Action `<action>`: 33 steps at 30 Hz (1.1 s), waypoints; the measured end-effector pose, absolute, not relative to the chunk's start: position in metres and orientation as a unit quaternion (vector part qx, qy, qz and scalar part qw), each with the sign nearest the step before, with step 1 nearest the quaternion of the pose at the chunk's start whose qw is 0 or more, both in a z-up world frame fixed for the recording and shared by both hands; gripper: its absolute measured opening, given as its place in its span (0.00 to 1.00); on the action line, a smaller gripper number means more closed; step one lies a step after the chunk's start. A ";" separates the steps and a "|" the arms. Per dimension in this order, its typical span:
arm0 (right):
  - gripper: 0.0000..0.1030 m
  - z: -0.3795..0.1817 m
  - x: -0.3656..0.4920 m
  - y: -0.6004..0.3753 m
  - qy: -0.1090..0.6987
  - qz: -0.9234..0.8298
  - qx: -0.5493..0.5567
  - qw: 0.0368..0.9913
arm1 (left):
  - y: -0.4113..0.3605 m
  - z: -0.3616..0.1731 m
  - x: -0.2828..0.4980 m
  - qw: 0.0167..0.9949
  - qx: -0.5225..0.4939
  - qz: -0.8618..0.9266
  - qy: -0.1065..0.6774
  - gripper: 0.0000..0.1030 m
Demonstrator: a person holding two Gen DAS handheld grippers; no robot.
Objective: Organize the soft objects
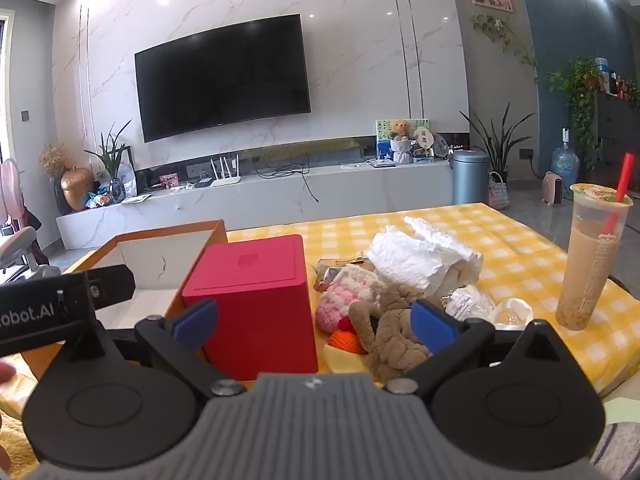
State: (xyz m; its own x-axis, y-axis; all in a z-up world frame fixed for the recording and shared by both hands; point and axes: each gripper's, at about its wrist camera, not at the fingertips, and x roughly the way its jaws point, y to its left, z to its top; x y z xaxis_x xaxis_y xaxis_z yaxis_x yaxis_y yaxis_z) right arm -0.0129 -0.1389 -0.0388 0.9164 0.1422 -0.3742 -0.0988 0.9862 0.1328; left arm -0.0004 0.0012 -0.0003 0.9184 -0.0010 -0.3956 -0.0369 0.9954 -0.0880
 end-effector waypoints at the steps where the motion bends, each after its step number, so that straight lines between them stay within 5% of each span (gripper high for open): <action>1: 0.97 -0.039 -0.013 -0.139 0.196 0.063 0.058 0.977 | 0.002 -0.001 -0.001 0.978 -0.053 0.009 0.200 1.00; 33: 0.97 -0.045 -0.010 -0.138 0.216 0.039 0.047 0.975 | -0.007 -0.004 -0.003 0.977 -0.034 0.024 0.207 0.99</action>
